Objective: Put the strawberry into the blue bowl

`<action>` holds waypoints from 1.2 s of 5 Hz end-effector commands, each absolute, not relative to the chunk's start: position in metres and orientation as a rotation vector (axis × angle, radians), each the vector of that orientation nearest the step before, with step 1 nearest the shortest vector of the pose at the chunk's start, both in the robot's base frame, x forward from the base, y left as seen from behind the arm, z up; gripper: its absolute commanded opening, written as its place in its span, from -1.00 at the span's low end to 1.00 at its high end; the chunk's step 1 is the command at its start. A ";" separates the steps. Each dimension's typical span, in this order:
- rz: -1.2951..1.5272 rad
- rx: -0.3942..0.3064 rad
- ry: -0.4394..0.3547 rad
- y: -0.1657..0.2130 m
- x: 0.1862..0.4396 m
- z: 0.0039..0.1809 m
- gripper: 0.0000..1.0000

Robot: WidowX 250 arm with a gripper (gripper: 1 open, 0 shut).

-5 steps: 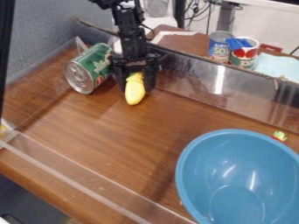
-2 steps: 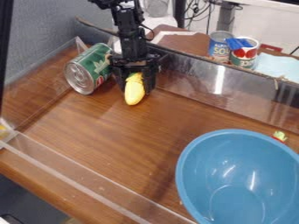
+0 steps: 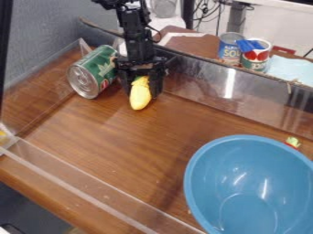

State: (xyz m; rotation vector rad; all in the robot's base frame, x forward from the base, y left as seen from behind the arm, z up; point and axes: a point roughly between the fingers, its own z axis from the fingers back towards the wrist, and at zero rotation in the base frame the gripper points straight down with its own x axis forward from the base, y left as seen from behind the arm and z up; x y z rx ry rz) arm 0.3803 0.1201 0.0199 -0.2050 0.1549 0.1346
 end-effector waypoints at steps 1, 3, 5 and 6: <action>0.121 -0.177 0.107 0.128 0.381 0.041 -1.00; 0.106 -0.178 0.110 0.126 0.379 0.044 -1.00; 0.086 -0.175 0.112 0.122 0.376 0.049 -1.00; 0.075 -0.174 0.112 0.121 0.374 0.052 -1.00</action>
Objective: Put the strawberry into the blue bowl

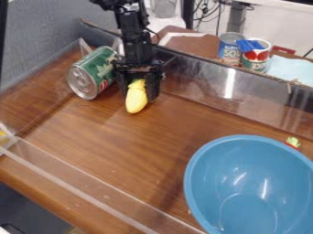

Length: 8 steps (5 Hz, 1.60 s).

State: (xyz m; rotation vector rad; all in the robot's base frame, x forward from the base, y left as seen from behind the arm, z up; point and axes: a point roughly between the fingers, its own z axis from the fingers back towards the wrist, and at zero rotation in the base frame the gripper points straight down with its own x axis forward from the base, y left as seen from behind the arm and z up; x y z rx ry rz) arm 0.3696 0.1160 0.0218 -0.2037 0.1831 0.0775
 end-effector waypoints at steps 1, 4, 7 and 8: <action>0.063 -0.172 0.112 0.119 0.372 0.056 -1.00; 0.023 -0.164 0.109 0.113 0.365 0.069 -1.00; -0.013 -0.159 0.097 0.108 0.360 0.085 -1.00; -0.024 -0.158 0.090 0.107 0.358 0.092 -1.00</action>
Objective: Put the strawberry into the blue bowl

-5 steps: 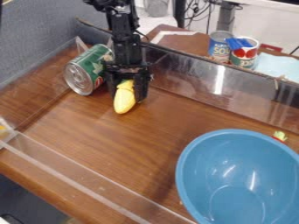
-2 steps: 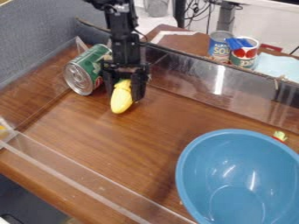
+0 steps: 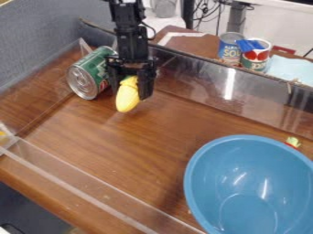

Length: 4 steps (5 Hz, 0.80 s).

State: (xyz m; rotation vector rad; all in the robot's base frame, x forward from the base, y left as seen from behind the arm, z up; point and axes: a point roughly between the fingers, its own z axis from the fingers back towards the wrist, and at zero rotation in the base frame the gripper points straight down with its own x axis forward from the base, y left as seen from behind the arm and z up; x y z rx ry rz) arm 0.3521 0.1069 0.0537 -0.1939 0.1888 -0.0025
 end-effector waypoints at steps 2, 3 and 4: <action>-0.037 -0.160 0.080 0.105 0.357 0.098 -1.00; -0.041 -0.163 0.078 0.104 0.358 0.100 -1.00; -0.045 -0.165 0.075 0.103 0.358 0.102 -1.00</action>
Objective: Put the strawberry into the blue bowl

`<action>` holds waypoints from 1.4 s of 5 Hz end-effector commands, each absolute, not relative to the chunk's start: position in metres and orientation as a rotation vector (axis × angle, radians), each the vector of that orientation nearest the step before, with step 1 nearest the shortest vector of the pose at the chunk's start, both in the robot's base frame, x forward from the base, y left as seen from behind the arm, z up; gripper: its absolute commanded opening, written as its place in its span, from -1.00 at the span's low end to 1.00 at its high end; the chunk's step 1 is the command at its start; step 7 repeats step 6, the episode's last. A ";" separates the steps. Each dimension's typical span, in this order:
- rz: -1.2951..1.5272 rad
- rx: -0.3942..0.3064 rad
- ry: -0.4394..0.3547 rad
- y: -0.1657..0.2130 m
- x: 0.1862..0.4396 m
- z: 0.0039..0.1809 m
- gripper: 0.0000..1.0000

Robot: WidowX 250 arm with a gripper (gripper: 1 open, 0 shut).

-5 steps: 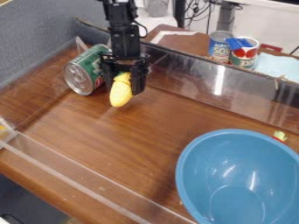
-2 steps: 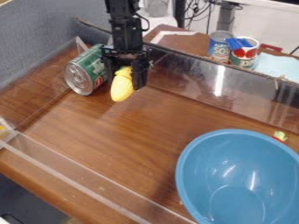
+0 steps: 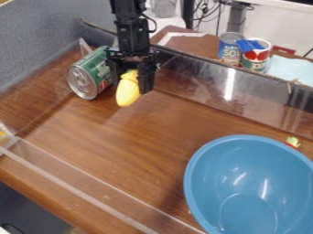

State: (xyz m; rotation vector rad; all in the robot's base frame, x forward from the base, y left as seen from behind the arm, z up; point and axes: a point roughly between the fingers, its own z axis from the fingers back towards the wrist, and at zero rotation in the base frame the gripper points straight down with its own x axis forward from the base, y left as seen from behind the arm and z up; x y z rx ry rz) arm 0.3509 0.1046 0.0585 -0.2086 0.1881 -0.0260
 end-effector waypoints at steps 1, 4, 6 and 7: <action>-0.049 -0.167 0.072 0.103 0.359 0.104 -1.00; -0.063 -0.173 0.063 0.101 0.360 0.110 -1.00; -0.072 -0.177 0.060 0.099 0.362 0.112 -1.00; -0.072 -0.177 0.060 0.099 0.362 0.112 -1.00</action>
